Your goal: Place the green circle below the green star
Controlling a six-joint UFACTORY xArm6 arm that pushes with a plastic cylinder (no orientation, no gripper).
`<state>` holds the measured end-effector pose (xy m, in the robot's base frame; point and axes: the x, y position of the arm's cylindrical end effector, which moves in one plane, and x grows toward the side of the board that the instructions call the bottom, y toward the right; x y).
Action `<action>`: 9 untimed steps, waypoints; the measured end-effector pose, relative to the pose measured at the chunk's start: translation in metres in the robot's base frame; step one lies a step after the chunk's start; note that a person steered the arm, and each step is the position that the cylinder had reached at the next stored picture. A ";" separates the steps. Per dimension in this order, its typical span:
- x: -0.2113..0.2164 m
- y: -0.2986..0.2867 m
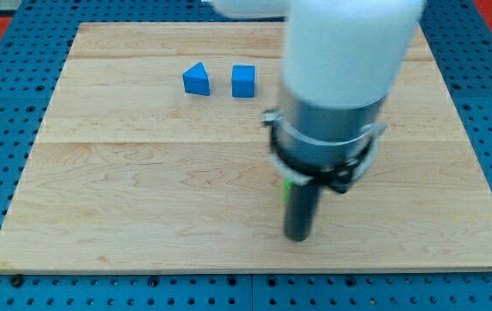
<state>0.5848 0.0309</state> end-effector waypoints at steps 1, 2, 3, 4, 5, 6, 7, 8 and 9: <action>-0.015 -0.013; -0.028 -0.008; -0.033 -0.019; -0.048 -0.003; -0.058 0.013; -0.058 0.028; -0.052 0.049; -0.048 0.073; -0.019 0.079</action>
